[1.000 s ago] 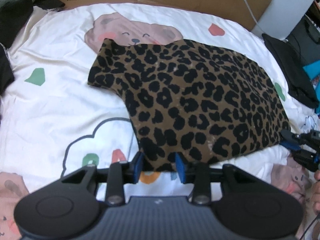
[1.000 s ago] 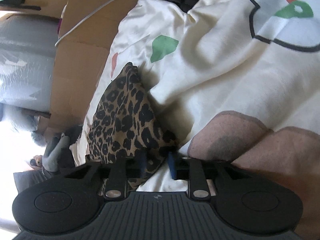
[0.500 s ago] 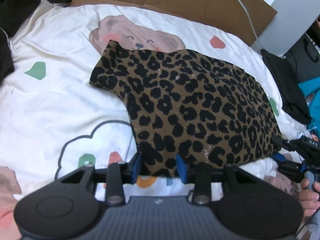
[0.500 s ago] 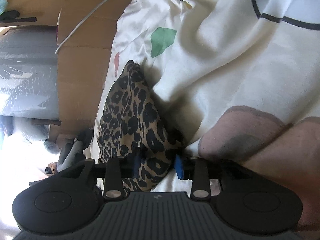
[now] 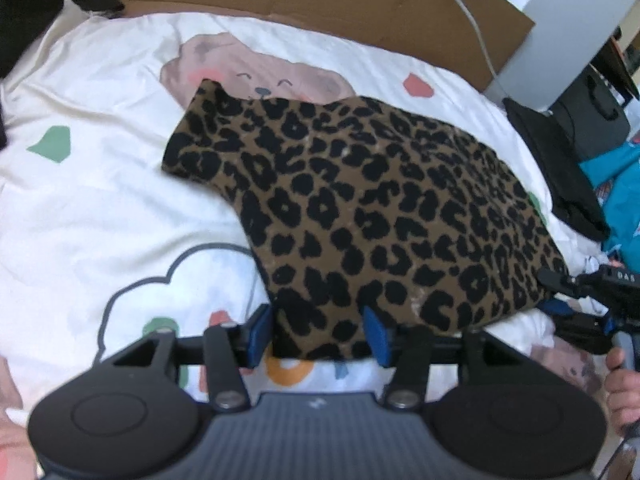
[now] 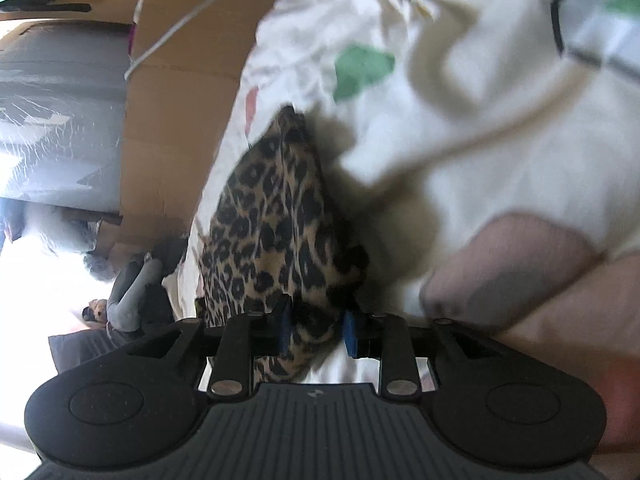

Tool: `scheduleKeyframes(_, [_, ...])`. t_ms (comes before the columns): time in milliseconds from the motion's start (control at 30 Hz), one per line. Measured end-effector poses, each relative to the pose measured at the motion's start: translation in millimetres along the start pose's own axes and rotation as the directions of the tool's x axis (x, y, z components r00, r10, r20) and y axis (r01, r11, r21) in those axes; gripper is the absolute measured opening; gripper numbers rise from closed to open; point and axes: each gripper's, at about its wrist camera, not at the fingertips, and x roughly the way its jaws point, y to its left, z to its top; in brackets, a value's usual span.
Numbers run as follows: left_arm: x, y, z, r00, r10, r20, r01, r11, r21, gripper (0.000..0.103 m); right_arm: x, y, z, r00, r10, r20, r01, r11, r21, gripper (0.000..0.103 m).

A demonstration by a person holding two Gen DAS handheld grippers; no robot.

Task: Fold clothes
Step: 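Close both grippers on the skirt's edge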

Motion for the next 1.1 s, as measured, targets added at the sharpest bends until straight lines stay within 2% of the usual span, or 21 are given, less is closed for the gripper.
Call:
scheduleKeyframes(333, [-1.1, 14.8, 0.0, 0.998, -0.064, 0.000, 0.064, 0.997, -0.039, 0.053, 7.5, -4.7, -3.9, 1.000, -0.014, -0.023, 0.015, 0.999, 0.030, 0.029])
scheduleKeyframes(467, [-1.5, 26.6, 2.7, 0.993, -0.121, 0.016, 0.122, 0.985, -0.120, 0.048, 3.5, -4.3, -7.3, 1.000, -0.005, 0.019, 0.004, 0.998, 0.066, 0.027])
scheduleKeyframes(600, [-5.0, 33.0, 0.2, 0.993, -0.120, 0.021, 0.122, 0.987, -0.109, 0.047, 0.8, -8.5, -8.9, 0.998, -0.008, 0.056, 0.003, 0.996, 0.088, 0.028])
scheduleKeyframes(767, [-3.4, 44.4, -2.5, 0.991, -0.132, 0.025, 0.134, 0.980, -0.146, 0.042, 2.8, -6.2, -10.3, 0.997, -0.023, 0.071, 0.018, 0.997, 0.069, 0.028])
scheduleKeyframes(867, [2.4, 41.3, -0.8, 0.989, -0.145, 0.017, 0.146, 0.980, -0.133, 0.042, 6.2, -4.3, -8.5, 0.998, -0.019, 0.056, 0.016, 0.998, 0.055, 0.023])
scheduleKeyframes(933, [5.8, 40.5, 2.1, 0.989, -0.151, 0.008, 0.150, 0.979, -0.135, 0.035, 7.0, -3.9, -7.0, 0.999, -0.013, 0.045, 0.011, 0.998, 0.054, 0.015])
scheduleKeyframes(1000, [6.9, 42.2, 4.1, 0.989, -0.145, -0.008, 0.142, 0.979, -0.150, 0.015, 6.6, -3.6, -6.4, 0.999, -0.007, 0.040, 0.005, 0.998, 0.055, 0.011])
scheduleKeyframes(1100, [2.4, 37.2, 6.2, 0.994, -0.112, -0.012, 0.108, 0.977, -0.182, 0.009, 4.8, 0.6, -5.8, 0.999, 0.002, 0.034, -0.003, 0.999, 0.033, 0.007])
